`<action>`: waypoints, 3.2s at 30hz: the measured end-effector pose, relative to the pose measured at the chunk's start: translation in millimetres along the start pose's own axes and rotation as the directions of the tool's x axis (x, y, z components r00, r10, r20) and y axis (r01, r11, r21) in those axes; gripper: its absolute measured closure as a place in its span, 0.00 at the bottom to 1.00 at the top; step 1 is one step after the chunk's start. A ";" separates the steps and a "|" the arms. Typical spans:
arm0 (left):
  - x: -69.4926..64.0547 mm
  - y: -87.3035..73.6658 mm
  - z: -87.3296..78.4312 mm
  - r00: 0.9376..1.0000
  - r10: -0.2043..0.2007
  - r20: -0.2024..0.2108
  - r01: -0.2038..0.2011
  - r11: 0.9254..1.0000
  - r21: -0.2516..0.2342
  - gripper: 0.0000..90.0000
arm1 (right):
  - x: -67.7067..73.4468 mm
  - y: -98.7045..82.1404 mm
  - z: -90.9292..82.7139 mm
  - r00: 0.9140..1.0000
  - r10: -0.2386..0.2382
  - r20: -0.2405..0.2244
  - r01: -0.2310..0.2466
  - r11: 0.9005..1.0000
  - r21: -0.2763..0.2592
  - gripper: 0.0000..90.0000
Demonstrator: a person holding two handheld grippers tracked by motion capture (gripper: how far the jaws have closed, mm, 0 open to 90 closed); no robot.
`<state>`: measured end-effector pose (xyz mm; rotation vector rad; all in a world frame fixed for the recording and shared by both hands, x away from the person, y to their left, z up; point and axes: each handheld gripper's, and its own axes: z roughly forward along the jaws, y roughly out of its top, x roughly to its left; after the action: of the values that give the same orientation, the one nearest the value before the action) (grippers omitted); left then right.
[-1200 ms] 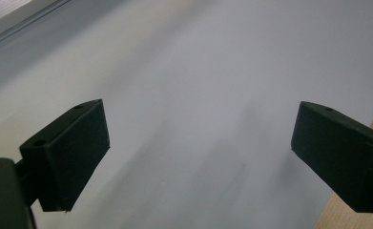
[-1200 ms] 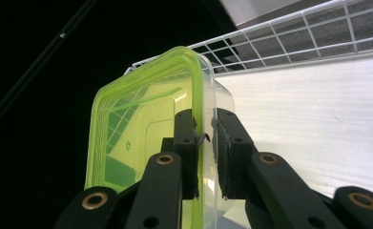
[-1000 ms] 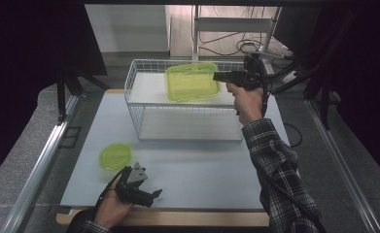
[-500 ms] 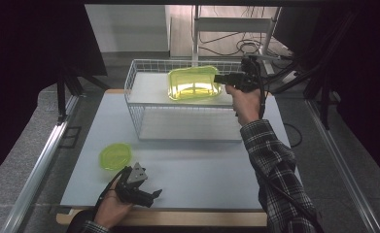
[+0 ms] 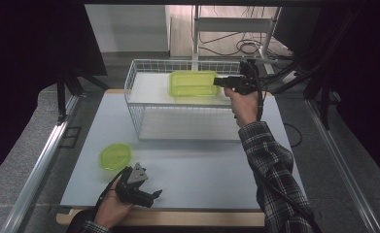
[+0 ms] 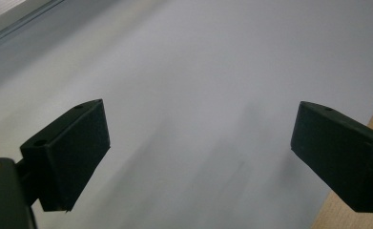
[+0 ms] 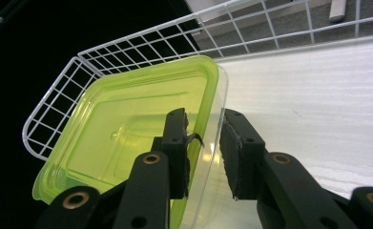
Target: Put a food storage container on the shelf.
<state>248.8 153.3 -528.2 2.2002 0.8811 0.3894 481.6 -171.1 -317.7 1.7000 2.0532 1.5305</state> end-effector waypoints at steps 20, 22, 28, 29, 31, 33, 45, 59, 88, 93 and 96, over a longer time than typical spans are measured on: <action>-0.6 0.2 0.1 1.000 0.004 -0.001 -0.004 1.000 0.002 0.06 | 9.2 -0.6 -18.9 0.994 -0.102 -0.036 0.101 0.995 -0.020 0.70; -0.7 0.2 0.0 1.000 0.004 -0.001 -0.004 1.000 0.002 0.06 | 10.2 -1.5 -22.0 0.993 -0.110 -0.039 0.109 0.994 -0.022 0.73; -0.7 0.3 0.2 1.000 0.004 -0.002 -0.004 1.000 0.005 0.06 | 13.2 -6.3 -32.8 0.989 -0.130 -0.065 0.129 0.991 -0.025 0.84; -0.7 0.3 0.1 1.000 0.005 -0.002 -0.005 1.000 0.005 0.06 | 13.8 -7.6 -34.1 0.988 -0.135 -0.073 0.134 0.991 -0.024 0.86; -0.9 0.3 0.2 1.000 0.005 -0.003 -0.005 1.000 0.006 0.06 | 14.8 -10.3 -36.6 0.986 -0.144 -0.088 0.142 0.990 -0.020 0.90; -0.9 0.4 0.0 1.000 0.006 -0.002 -0.006 1.000 0.005 0.06 | 15.6 -13.3 -38.7 0.984 -0.146 -0.101 0.146 0.989 -0.013 0.93; 0.3 0.4 -2.1 1.000 -0.004 0.006 0.004 0.999 -0.035 0.06 | 15.8 -35.3 -45.9 0.968 -0.222 -0.117 0.226 0.974 0.014 0.83; -0.2 -0.3 -1.0 1.000 0.023 0.001 -0.023 0.999 -0.039 0.04 | 11.7 -63.2 -46.1 0.936 -0.337 -0.101 0.343 0.938 0.054 0.49; -0.3 -0.2 -2.1 0.999 0.034 -0.017 -0.035 0.998 -0.058 0.04 | -8.9 -135.3 -48.7 0.842 -0.535 -0.073 0.540 0.836 0.098 0.07; -0.3 -0.5 -2.3 0.999 0.032 -0.022 -0.033 0.998 -0.061 0.03 | -15.0 -147.8 -51.1 0.842 -0.536 -0.065 0.540 0.835 0.106 0.04; -0.1 -0.5 -2.4 0.999 0.035 -0.024 -0.036 0.997 -0.063 0.03 | -18.9 -155.7 -51.3 0.840 -0.539 -0.054 0.542 0.832 0.117 0.03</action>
<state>247.3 154.7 -526.9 2.1598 0.8322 0.4547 348.8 -201.3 -410.7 0.9813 2.4013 1.2469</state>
